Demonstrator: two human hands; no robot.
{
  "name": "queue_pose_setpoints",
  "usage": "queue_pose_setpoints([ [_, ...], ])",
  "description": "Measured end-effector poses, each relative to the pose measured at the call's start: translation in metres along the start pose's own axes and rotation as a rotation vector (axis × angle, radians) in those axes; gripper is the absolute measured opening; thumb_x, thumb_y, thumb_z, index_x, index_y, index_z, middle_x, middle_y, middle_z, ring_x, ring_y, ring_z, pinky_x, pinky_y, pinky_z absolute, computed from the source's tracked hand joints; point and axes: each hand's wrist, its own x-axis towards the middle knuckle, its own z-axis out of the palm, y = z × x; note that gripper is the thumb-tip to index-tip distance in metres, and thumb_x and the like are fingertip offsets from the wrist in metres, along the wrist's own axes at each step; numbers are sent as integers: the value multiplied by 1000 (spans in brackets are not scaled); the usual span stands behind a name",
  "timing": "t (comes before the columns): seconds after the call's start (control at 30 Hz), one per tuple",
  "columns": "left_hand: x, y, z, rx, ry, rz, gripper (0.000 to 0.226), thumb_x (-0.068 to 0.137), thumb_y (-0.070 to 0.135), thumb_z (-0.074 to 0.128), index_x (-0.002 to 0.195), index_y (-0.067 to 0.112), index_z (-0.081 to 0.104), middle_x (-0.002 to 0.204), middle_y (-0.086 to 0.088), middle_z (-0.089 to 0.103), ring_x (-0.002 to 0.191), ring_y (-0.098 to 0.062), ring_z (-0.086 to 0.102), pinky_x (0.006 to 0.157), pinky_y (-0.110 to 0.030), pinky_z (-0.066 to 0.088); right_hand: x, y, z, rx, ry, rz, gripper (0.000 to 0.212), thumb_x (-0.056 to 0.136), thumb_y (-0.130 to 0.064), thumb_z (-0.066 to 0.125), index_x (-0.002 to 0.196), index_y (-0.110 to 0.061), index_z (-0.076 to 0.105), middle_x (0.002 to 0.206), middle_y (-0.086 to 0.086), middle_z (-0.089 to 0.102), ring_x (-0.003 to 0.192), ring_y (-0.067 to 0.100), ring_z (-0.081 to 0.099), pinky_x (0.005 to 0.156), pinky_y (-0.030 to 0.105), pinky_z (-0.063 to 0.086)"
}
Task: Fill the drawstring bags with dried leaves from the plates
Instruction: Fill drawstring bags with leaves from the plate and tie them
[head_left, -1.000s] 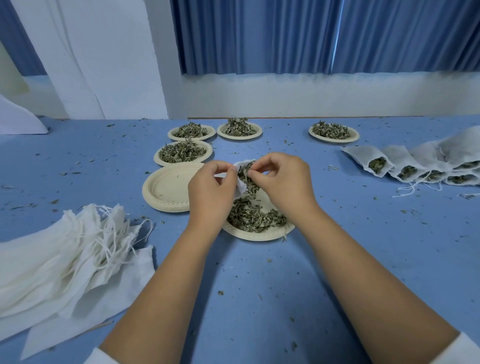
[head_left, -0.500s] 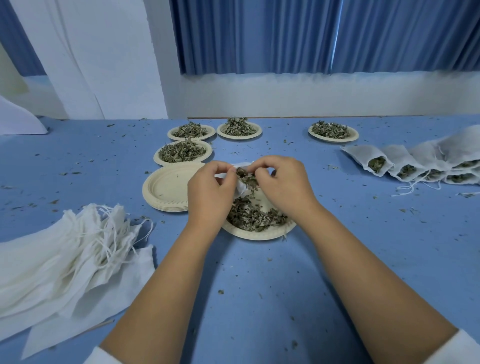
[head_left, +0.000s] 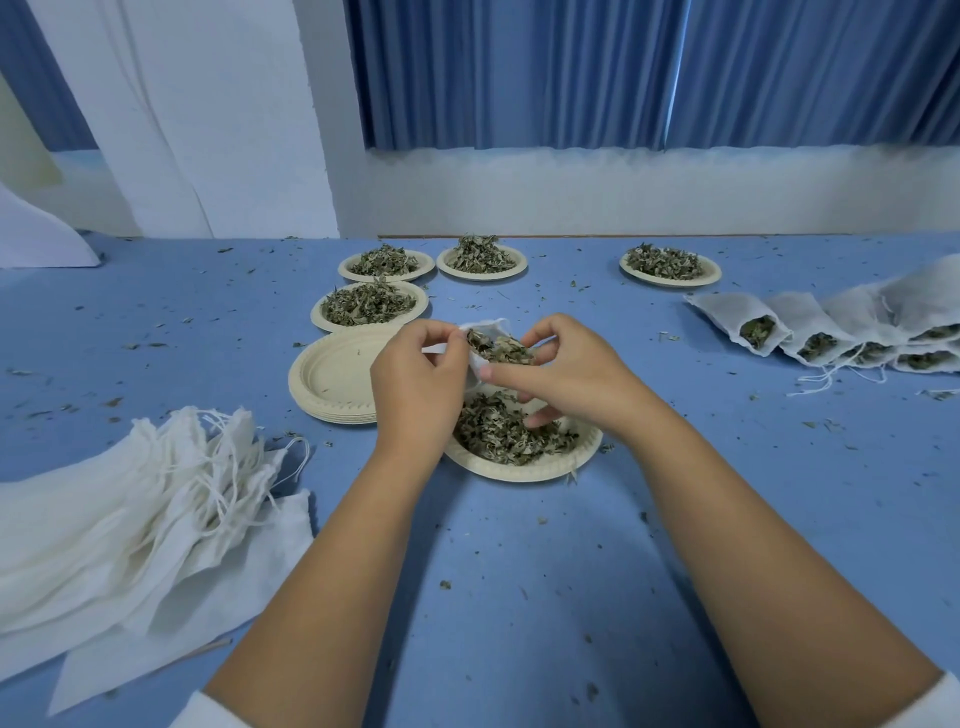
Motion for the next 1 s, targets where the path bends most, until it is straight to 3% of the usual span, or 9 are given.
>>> queue_pose_setpoints([
  [0.17, -2, 2, 0, 15, -11, 10, 15, 92, 19, 62, 81, 29, 63, 70, 21, 64, 60, 10, 58, 55, -5, 41, 4, -2, 5, 51, 160, -122, 15, 78, -11, 79, 85, -14, 65, 83, 12, 70, 58, 16, 68, 57, 33, 60],
  [0.33, -6, 5, 2, 43, -89, 42, 11, 91, 23, 64, 82, 30, 66, 70, 17, 69, 63, 5, 61, 54, -8, 37, 2, -1, 8, -68, 230, -239, 16, 79, -13, 78, 80, -23, 65, 73, -4, 71, 49, 4, 61, 49, 19, 49],
  [0.47, -8, 5, 4, 59, -133, 74, 8, 90, 23, 65, 85, 25, 71, 69, 12, 70, 62, 4, 62, 55, -8, 38, -1, 1, 12, -205, 247, -308, 5, 82, -17, 73, 83, -21, 72, 77, -9, 71, 47, -10, 54, 54, 17, 43],
  [0.57, -7, 6, 3, 70, -137, 66, 9, 91, 23, 63, 87, 24, 72, 72, 10, 70, 63, 3, 62, 57, -9, 39, -3, 1, 13, -288, 153, -331, 17, 91, -18, 62, 98, -24, 76, 85, -11, 72, 49, -10, 55, 60, 22, 48],
  [0.63, -6, 6, 1, 68, -109, 53, 10, 91, 23, 63, 86, 25, 71, 73, 13, 70, 65, 2, 62, 57, -10, 39, -4, -1, 12, -281, 95, -308, 25, 93, -18, 55, 105, -27, 75, 85, -17, 69, 46, 4, 61, 61, 28, 55],
  [0.7, -6, 7, 0, 29, -82, 32, 10, 92, 22, 64, 84, 25, 70, 66, 20, 69, 62, 6, 61, 55, -6, 38, -4, -3, 9, -241, 163, -320, 27, 91, -16, 53, 102, -27, 75, 88, -16, 71, 45, 10, 59, 57, 32, 56],
  [0.83, -6, 9, -1, -31, -59, -9, 14, 91, 22, 65, 80, 28, 69, 68, 27, 67, 58, 6, 59, 53, -6, 38, -3, -6, 5, -229, 272, -394, 29, 83, -13, 52, 85, -28, 76, 86, -15, 73, 41, 3, 47, 49, 24, 45],
  [0.93, -6, 9, 0, -46, -62, -15, 13, 91, 22, 65, 81, 29, 70, 73, 18, 70, 66, 3, 62, 60, -9, 42, -6, -5, 7, -281, 134, -421, 33, 81, -10, 51, 93, -28, 77, 75, -27, 69, 44, -6, 50, 43, 9, 34],
  [1.0, -6, 10, -1, -61, -97, 2, 12, 92, 18, 64, 83, 25, 69, 73, 10, 71, 68, -2, 66, 64, -12, 48, -6, -2, 10, -355, 42, -423, 37, 81, -11, 50, 101, -31, 74, 74, -32, 67, 44, -3, 49, 42, 12, 37],
])
